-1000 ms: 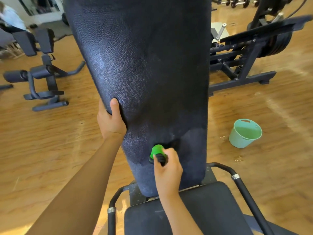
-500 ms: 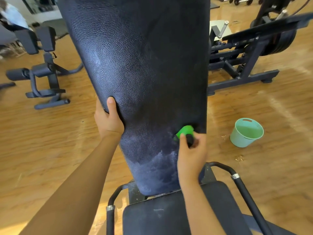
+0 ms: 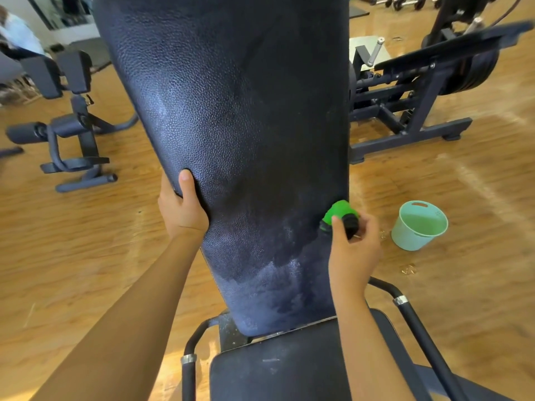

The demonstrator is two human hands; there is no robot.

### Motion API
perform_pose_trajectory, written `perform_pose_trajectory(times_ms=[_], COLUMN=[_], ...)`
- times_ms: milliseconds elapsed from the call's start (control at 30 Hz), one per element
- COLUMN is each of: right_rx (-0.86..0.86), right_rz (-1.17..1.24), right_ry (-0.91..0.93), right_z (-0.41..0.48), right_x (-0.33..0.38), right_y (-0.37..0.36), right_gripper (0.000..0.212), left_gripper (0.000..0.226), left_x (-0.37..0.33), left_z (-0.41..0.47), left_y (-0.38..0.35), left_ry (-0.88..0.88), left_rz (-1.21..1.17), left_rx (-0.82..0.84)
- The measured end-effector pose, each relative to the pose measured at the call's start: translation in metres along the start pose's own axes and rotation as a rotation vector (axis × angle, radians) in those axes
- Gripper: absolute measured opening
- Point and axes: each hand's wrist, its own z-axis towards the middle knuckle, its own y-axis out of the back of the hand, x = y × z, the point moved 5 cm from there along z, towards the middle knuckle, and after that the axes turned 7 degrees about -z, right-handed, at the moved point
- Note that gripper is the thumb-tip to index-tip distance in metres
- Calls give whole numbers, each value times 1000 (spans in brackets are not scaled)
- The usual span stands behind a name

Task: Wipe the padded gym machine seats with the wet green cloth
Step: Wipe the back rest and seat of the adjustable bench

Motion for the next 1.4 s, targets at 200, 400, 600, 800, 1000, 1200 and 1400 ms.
perform_pose_trajectory(times_ms=[200,400,600,800,1000,1200,1400], right_rx=[38,90,5,-9,77,113,105], right_rz=[98,27,64,84,-10,-108,-60], right_ry=[-64,-227,-285,-173,-236,-351,-293], right_z=[0,-33,-16,21,16,-11,17], right_x=[-16,-65,-47,-6,-39,-80,-42], right_y=[-1,3,8,5,11,24,17], right_gripper=[23,25,21,22,22,27,23], left_gripper=[80,79,81,81,82,84,85], left_x=[0,-1,-2,-4,-7,-11,-10], left_z=[0,-1,-2,-3,-4,-6,-5], left_y=[0,0,1,1,1,1,2], left_ry=[8,15,47,58,41,50,61], left_rz=[18,16,28,38,45,76,99], left_rx=[-1,3,-1,-10,2,-18,-15])
